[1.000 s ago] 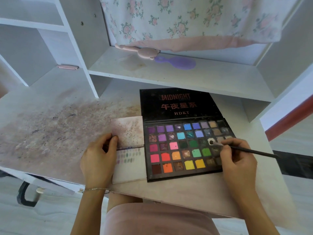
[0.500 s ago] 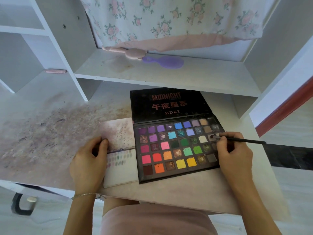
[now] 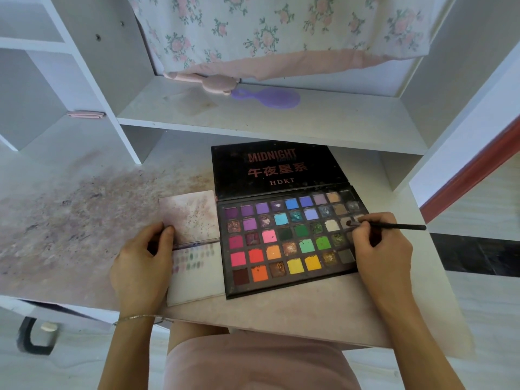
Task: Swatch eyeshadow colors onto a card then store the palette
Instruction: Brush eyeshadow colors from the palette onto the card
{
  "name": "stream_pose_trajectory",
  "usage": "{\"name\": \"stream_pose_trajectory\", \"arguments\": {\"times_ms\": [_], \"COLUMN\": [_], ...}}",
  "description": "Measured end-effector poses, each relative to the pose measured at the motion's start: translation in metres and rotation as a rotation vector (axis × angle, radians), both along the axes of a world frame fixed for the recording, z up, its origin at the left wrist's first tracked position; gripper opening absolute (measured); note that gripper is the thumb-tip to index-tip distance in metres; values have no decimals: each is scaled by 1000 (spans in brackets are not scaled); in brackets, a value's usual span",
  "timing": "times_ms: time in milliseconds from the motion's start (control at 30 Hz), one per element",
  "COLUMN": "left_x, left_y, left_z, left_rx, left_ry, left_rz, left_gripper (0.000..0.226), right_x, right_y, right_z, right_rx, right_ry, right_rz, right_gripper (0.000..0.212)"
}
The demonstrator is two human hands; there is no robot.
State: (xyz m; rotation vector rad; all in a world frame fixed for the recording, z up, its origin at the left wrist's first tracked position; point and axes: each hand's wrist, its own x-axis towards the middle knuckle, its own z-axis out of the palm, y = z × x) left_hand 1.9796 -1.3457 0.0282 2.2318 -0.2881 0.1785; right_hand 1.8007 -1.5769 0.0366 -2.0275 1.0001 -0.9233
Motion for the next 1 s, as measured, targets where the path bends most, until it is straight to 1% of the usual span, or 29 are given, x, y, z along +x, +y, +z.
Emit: {"name": "stream_pose_trajectory", "arguments": {"times_ms": [133, 267, 467, 633, 767, 833, 1000], "left_x": [0, 0, -1, -1, 1, 1, 1], "left_y": [-1, -1, -1, -1, 0, 0, 0], "left_z": [1, 0, 0, 0, -1, -1, -1], "left_rx": [1, -1, 3, -11, 13, 11, 14], "left_ry": [-6, -7, -25, -19, -5, -5, -14], "left_rz": [-5, 0, 16, 20, 26, 29, 27], "left_gripper": [21, 21, 18, 17, 19, 19, 19], "right_x": [-1, 4, 18, 36, 51, 59, 67], "right_y": [5, 15, 44, 79, 101, 109, 118], "right_z": [4, 9, 14, 13, 10, 11, 7], "right_rx": [12, 27, 47, 125, 148, 131, 95], "right_ry": [-59, -95, -123, -136, -93, -87, -37], "right_rz": [43, 128, 324, 492, 591, 611, 620], "right_gripper": [18, 35, 39, 27, 32, 31, 7]}}
